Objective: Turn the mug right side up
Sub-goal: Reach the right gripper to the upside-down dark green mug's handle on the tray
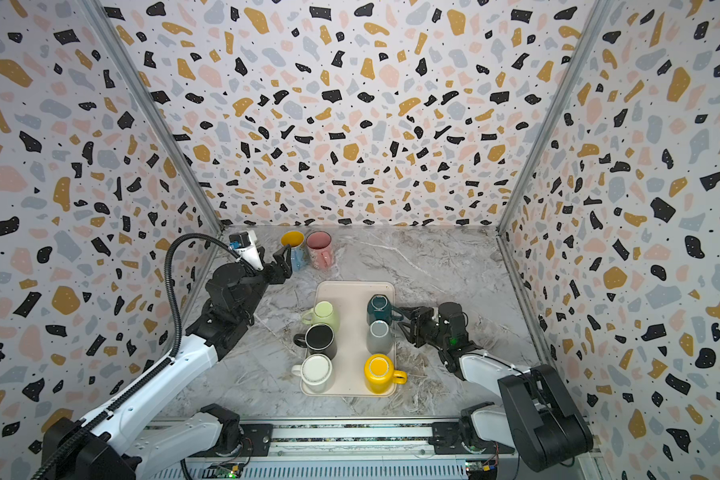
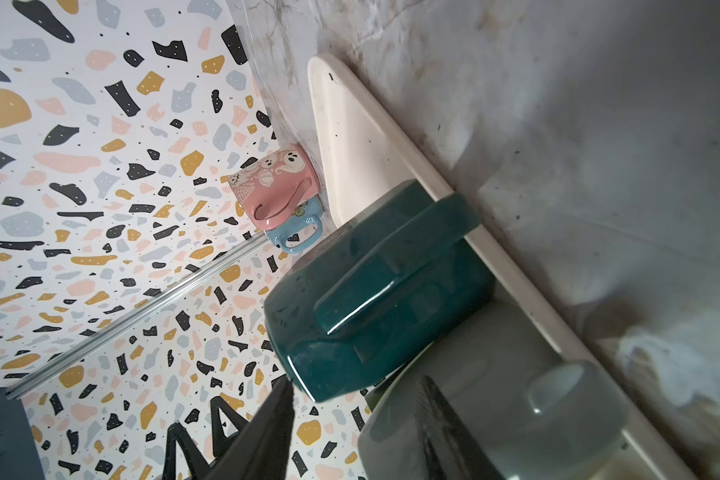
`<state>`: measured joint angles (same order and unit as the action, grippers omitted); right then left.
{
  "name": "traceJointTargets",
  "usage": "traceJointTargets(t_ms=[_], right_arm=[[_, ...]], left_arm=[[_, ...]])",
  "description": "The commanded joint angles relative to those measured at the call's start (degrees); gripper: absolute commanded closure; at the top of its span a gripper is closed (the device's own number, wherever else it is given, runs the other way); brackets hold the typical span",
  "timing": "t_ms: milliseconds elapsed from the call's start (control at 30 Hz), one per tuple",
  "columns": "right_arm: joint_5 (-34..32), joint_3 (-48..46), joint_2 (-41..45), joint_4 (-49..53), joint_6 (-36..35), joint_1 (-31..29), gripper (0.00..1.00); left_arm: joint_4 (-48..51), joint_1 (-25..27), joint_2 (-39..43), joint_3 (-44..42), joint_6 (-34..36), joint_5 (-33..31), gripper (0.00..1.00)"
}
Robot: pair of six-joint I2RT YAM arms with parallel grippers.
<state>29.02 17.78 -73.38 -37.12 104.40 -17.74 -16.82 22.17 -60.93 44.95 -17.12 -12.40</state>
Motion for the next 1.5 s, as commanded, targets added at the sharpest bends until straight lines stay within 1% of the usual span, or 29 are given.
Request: traceJointTargets(t_ms=[0, 233, 400, 533, 800, 1133, 1200, 1467], right_arm=[[0.4, 0.7, -1.2, -4.1, 2.0, 0.2, 0.52], [-0.3, 1.0, -6.5, -8.8, 4.0, 0.1, 0.53], [0.2, 2.5, -12.7, -15.2, 6.2, 0.2, 0.55], [0.8, 4.1, -17.4, -19.7, 7.4, 0.1, 0.59], [1.3, 7.8, -22.5, -20.9, 7.5, 0.2, 0.61], [1.5, 10.5, -26.7, -22.3, 7.8, 0.2, 0.63], [1.7, 10.8, -27.8, -23.3, 8.2, 0.2, 0.64], [2.1, 12.7, -30.4, -25.9, 9.0, 0.2, 0.77]], left_arm=[[-2.6, -0.4, -0.3, 0.8, 1.1, -1.1, 0.21], [-2.4, -0.4, -1.0, 1.0, 1.4, -1.7, 0.21], [-2.4, -0.4, -1.7, 1.3, 1.6, -1.7, 0.2], [-2.2, -0.4, -2.1, 1.6, 1.9, -1.8, 0.2], [-2.2, -0.4, -3.2, 1.9, 2.1, -1.9, 0.2], [-1.8, -0.4, -3.3, 1.9, 2.5, -2.1, 0.19], [-1.7, -0.4, -3.3, 1.9, 2.7, -2.4, 0.19], [-1.3, -0.4, -3.0, 1.9, 2.9, -2.8, 0.19]])
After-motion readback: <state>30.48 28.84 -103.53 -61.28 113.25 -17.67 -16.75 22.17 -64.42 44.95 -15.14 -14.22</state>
